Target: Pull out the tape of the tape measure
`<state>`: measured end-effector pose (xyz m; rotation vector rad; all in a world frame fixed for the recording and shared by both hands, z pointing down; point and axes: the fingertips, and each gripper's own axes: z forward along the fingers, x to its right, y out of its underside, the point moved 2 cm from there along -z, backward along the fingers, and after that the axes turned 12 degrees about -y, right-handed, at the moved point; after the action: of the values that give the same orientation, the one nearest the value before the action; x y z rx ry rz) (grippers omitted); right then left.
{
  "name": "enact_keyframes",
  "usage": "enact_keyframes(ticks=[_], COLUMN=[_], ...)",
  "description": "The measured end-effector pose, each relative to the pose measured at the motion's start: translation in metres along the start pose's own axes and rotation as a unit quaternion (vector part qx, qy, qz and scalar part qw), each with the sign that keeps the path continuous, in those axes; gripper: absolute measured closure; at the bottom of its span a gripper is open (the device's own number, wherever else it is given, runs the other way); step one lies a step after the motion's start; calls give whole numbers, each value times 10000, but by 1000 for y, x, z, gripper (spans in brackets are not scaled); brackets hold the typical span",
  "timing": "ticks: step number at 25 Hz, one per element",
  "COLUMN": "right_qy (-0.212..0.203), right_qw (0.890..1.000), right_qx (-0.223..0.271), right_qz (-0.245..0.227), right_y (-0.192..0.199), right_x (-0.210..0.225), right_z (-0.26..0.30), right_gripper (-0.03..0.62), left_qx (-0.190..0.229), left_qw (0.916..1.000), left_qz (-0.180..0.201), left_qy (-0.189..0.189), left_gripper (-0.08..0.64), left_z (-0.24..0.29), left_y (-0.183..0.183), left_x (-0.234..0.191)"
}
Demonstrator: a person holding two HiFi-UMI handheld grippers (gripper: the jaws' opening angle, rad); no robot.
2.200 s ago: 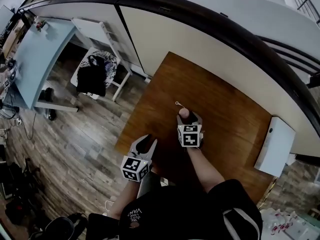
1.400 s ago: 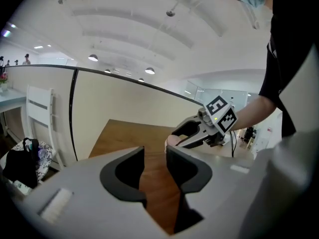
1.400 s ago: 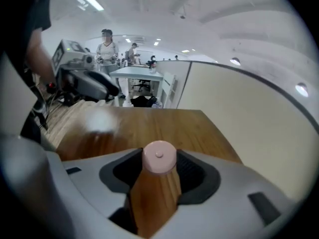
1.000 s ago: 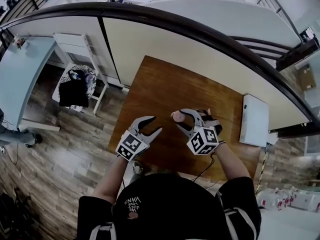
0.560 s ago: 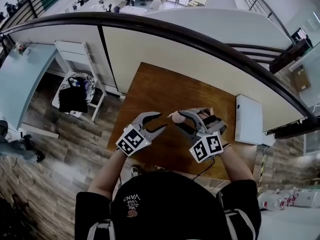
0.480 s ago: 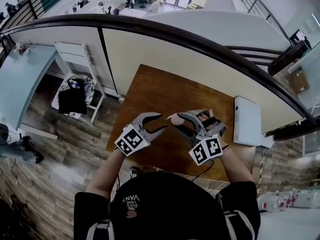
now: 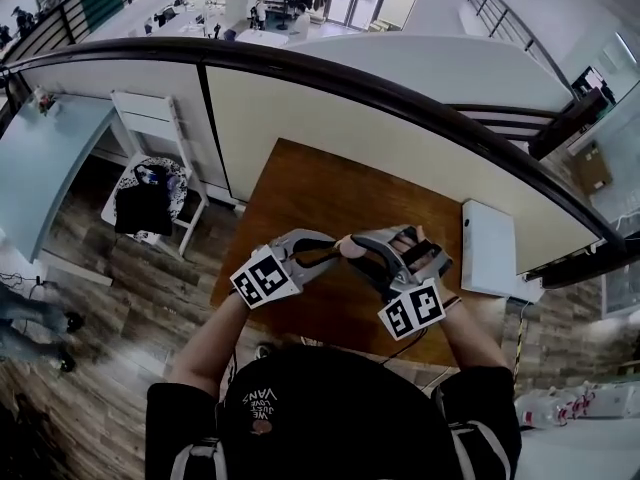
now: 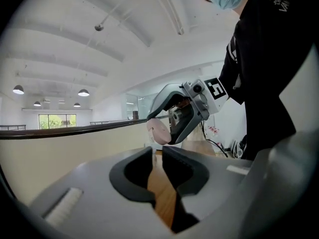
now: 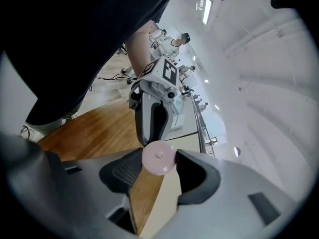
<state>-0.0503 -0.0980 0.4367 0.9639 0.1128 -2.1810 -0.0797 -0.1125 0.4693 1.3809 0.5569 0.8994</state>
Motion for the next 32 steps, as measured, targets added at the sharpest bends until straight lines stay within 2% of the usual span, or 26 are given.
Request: enact_keyframes(ticks=[1, 3, 11, 15, 19, 24, 29, 32], right_qy=[14, 13, 45, 163, 125, 258, 49, 118], right_qw=[10000, 10000, 9995, 9982, 9963, 9891, 9874, 9815], right_qx=[-13, -28, -160, -192, -154, -165, -193, -211], right_qz=[22, 54, 255, 551, 839, 1440, 1569, 1898], right_y=[1, 2, 14, 27, 39, 63, 75, 87], right_x=[0, 0, 1, 7, 11, 20, 9, 8], right_z=[0, -1, 5, 4, 1, -3, 3, 4], right_gripper=[377, 377, 377, 377, 377, 377, 377, 377], left_qx=[19, 49, 23, -114, -254, -580, -500, -727], left_qw=[10000, 9998, 9965, 9944, 9923, 9901, 9876, 9859], left_qz=[-65, -186, -750, -895, -1078, -1092, -1375, -1312], left_qy=[-15, 12, 361, 552, 560, 664, 567, 742], left_gripper=[521, 535, 541, 543, 543, 543, 543, 545], left_z=[-1, -3, -14, -19, -26, -33, -35, -34], left_y=[-1, -1, 4, 13, 22, 42, 44, 52], left_x=[0, 0, 5, 13, 15, 23, 19, 26])
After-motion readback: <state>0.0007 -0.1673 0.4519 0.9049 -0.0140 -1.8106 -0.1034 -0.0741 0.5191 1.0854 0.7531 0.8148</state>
